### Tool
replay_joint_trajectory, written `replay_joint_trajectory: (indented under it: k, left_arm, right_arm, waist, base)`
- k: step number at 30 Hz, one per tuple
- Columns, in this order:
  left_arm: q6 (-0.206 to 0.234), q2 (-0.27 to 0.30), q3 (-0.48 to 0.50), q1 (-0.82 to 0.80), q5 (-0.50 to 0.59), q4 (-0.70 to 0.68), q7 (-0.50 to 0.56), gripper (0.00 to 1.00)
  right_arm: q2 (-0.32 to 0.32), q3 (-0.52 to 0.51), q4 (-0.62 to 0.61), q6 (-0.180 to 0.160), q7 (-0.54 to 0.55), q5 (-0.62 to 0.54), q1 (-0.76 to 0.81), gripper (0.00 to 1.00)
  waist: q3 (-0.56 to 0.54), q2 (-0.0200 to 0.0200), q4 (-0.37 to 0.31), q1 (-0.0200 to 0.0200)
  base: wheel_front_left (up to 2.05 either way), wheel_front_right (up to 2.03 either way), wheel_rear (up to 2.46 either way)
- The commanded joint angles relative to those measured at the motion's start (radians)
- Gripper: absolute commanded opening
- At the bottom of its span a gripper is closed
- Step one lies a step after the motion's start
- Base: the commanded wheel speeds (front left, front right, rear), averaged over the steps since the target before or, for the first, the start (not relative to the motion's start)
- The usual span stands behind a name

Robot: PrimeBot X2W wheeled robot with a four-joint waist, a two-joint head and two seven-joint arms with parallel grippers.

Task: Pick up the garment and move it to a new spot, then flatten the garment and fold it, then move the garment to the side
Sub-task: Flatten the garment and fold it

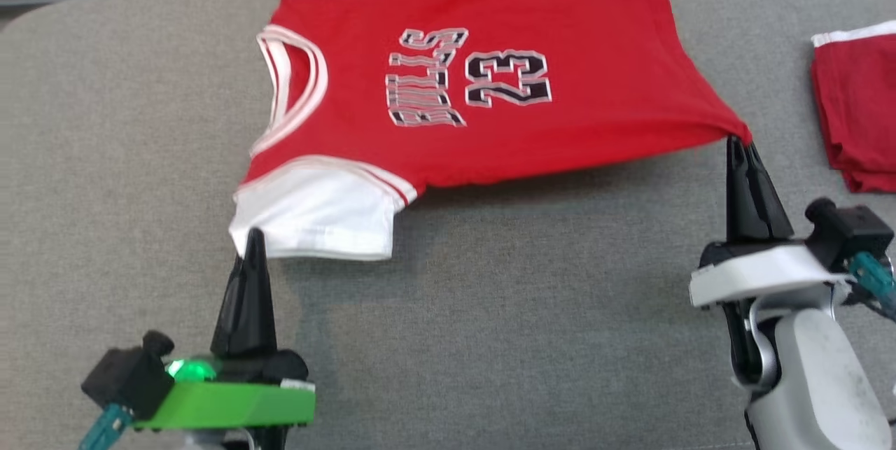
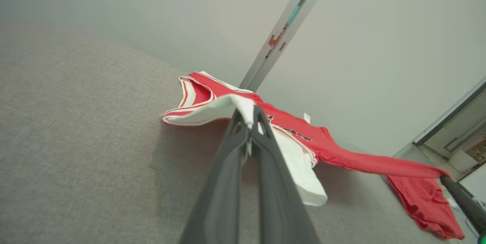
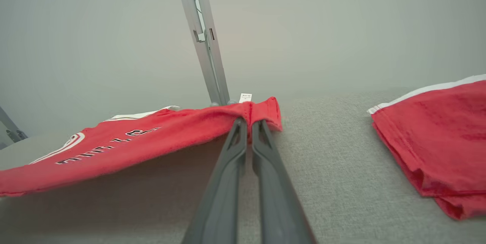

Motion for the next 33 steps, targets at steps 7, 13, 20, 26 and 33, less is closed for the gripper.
replay_joint_trajectory:
  k: [7,13,20,26,33]
  left_arm:
    - [0.063,0.003,-0.036,0.208,-0.027,-0.135,0.024,0.00]
    - [0.089,0.021,-0.049,0.285,-0.022,-0.199,0.059,0.00]
    - [0.081,0.033,-0.069,0.250,-0.002,-0.114,0.075,0.00]
    - [0.072,0.026,-0.071,0.188,-0.003,-0.029,0.056,0.00]
    - [0.065,0.019,-0.071,0.089,0.000,0.040,0.036,0.00]
  right_arm:
    - [-0.002,-0.013,-0.137,-0.001,-0.003,0.055,0.216,0.00]
    - [-0.002,-0.002,-0.154,-0.001,-0.003,0.076,0.317,0.00]
    - [-0.002,0.023,0.001,-0.001,-0.003,0.084,0.281,0.00]
    - [-0.001,0.035,0.090,-0.001,-0.003,0.079,0.226,0.00]
    - [-0.002,0.037,0.110,-0.001,-0.003,0.109,0.185,0.00]
  waist:
    - [-0.152,0.0000,0.019,0.0001]
    - [-0.156,0.0000,0.017,0.0001]
    - [-0.137,0.0000,0.010,0.0001]
    - [-0.105,0.0000,0.007,0.0001]
    - [-0.068,0.0000,0.002,0.0001]
  base:
    - [0.00,0.00,0.00]
    - [0.00,0.00,0.00]
    - [0.00,0.00,0.00]
    - [0.00,0.00,0.00]
    - [0.00,0.00,0.00]
